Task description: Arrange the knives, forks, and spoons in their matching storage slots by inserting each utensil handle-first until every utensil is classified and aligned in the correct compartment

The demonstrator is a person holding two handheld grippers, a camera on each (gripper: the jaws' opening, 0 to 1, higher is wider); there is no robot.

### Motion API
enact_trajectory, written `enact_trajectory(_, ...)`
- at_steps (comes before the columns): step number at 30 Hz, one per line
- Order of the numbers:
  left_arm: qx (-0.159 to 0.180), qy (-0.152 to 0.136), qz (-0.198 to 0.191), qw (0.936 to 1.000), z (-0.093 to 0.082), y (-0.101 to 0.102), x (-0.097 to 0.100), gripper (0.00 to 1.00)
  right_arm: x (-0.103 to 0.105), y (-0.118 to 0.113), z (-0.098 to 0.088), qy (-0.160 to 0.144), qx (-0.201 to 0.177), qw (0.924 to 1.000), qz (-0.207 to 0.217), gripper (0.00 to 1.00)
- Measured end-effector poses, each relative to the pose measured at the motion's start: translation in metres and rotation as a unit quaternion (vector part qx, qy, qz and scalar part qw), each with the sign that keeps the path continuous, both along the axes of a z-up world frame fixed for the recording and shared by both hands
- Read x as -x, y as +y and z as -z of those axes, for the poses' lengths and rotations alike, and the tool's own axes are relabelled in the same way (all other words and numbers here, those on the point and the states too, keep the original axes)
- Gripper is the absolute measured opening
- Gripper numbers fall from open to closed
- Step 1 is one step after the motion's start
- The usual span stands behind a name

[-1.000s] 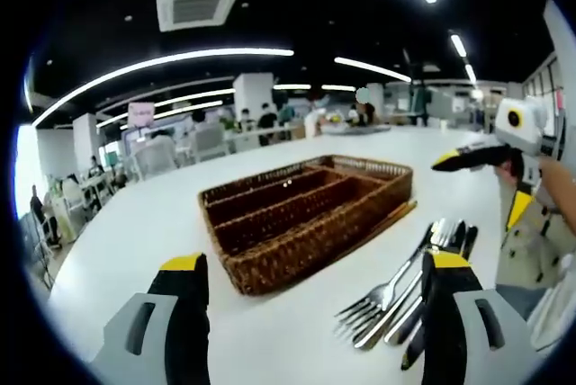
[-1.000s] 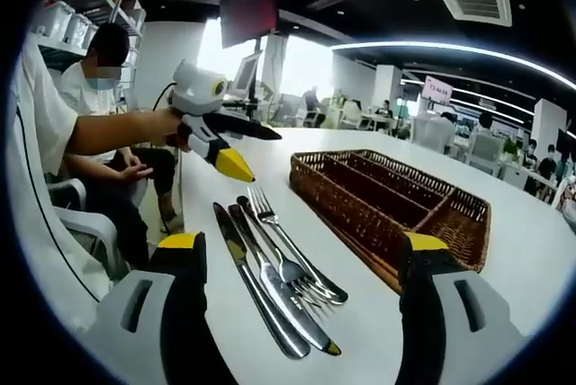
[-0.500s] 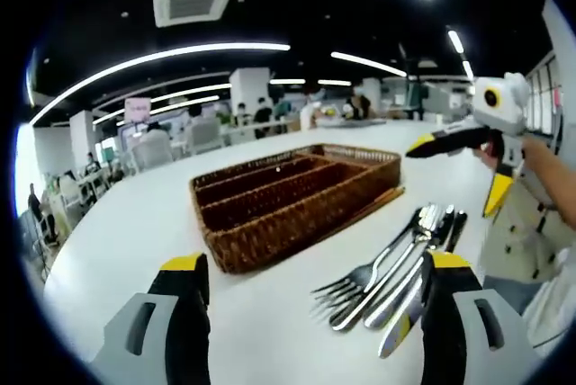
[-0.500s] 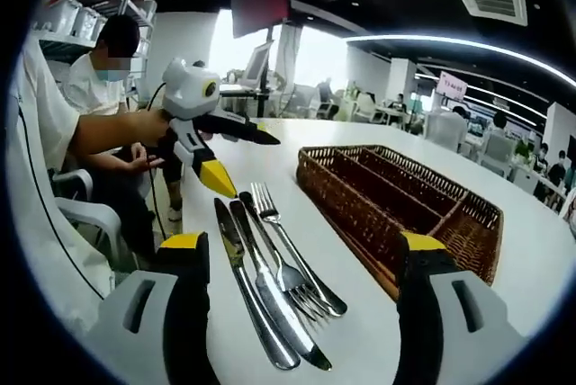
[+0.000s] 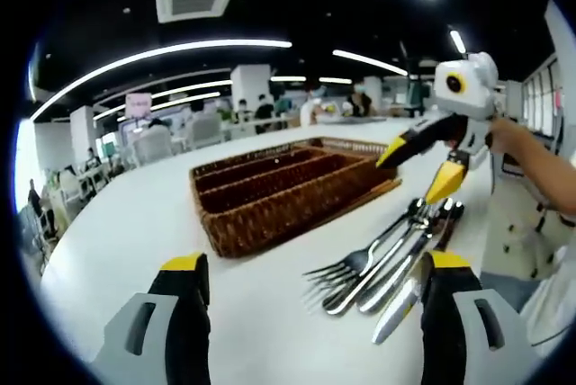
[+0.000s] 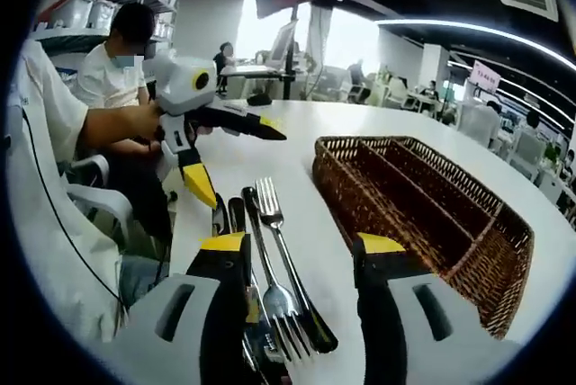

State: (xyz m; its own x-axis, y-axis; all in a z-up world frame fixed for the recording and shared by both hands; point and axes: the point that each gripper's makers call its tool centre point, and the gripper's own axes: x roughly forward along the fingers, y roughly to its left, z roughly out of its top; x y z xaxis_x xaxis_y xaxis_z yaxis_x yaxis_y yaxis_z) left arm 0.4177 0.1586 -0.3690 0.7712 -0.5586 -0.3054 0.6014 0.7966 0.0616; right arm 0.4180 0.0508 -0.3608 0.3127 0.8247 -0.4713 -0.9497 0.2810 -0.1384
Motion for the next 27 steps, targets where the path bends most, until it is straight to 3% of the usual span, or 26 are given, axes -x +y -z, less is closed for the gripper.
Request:
enact_trajectory(4, 0.0, -0.002, -0.001, 1.0, -0.001, 0.0, 0.002, 0.99, -0.001, 0.008, 0.012, 0.022, 0.017, 0.9993, -0.024, 0.24)
enact_trajectory(10, 0.007, -0.008, -0.001, 0.9999, -0.004, -0.002, 0.005, 0.97, -0.001, 0.021, 0.029, 0.049, 0.054, 0.996, -0.052, 0.23)
enact_trajectory(13, 0.017, -0.013, -0.007, 0.9997, -0.005, 0.0, 0.005, 0.97, -0.003, 0.024, 0.038, 0.04, 0.074, 0.9947, -0.059, 0.21)
enact_trajectory(20, 0.026, -0.002, -0.012, 0.9996, -0.001, 0.003, 0.006, 0.98, -0.003, 0.024, 0.046, 0.04, 0.089, 0.9929, -0.068, 0.15)
enact_trajectory(26, 0.035, 0.001, -0.012, 0.9993, 0.001, -0.001, 0.009, 0.98, 0.0, 0.028, 0.048, 0.08, 0.086, 0.9885, -0.096, 0.06)
enact_trajectory(27, 0.034, 0.001, -0.012, 0.9994, 0.001, -0.001, 0.009, 0.98, -0.003, 0.028, 0.048, 0.074, 0.085, 0.9888, -0.097, 0.05)
